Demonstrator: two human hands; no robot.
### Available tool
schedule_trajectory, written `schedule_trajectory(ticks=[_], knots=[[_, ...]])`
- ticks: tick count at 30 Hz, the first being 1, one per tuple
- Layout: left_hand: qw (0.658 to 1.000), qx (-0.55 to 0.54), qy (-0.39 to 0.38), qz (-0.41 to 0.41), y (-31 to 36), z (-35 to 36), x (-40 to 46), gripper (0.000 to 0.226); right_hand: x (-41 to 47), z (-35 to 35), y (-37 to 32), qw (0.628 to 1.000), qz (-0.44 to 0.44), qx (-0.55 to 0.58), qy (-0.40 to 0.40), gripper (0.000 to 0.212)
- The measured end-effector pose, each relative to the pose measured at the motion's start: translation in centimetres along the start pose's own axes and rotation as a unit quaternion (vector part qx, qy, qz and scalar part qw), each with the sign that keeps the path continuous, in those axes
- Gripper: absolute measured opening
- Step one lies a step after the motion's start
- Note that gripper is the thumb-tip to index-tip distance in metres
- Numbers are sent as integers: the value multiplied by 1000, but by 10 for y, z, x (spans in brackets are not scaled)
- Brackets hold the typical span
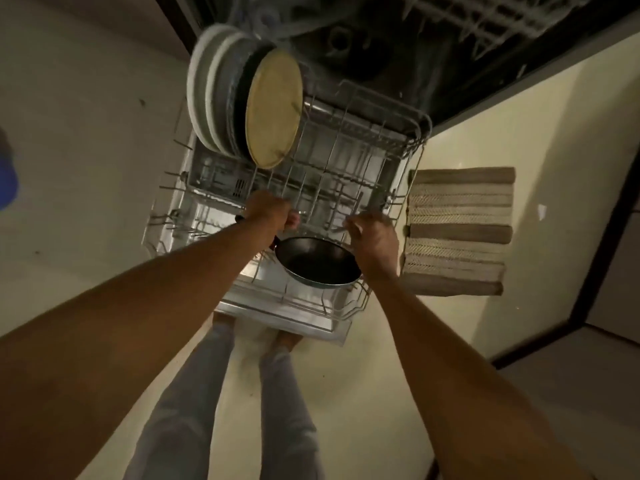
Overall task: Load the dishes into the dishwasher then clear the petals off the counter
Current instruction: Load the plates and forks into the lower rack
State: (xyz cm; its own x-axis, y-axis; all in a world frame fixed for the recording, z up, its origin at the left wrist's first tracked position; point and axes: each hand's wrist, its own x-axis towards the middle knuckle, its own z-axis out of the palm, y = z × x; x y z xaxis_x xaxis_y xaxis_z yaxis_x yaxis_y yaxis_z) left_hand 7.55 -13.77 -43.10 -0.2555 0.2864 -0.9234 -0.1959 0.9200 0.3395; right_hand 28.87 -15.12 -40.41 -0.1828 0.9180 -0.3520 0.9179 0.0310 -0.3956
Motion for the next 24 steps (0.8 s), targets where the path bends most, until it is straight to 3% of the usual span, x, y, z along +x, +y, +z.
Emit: schedule_trajectory(ticks=[3, 6, 13, 17, 24], knots=[[1000, 16, -8, 22, 10, 10, 40, 10, 36, 26, 14, 992, -56, -112, 29, 9], [998, 18, -37, 41, 21, 20, 69, 12, 61, 47, 26, 975, -99, -193, 37, 17], [990, 31, -95, 100, 40, 23, 97, 17, 90, 67, 37, 980, -78, -180, 25, 29], [990, 29, -84, 109, 29, 26, 112, 9, 96, 70, 40, 976, -88, -197, -22, 33], [991, -24, -55, 119, 20, 34, 118, 19, 93, 78, 40, 982, -77, -172, -4, 35]])
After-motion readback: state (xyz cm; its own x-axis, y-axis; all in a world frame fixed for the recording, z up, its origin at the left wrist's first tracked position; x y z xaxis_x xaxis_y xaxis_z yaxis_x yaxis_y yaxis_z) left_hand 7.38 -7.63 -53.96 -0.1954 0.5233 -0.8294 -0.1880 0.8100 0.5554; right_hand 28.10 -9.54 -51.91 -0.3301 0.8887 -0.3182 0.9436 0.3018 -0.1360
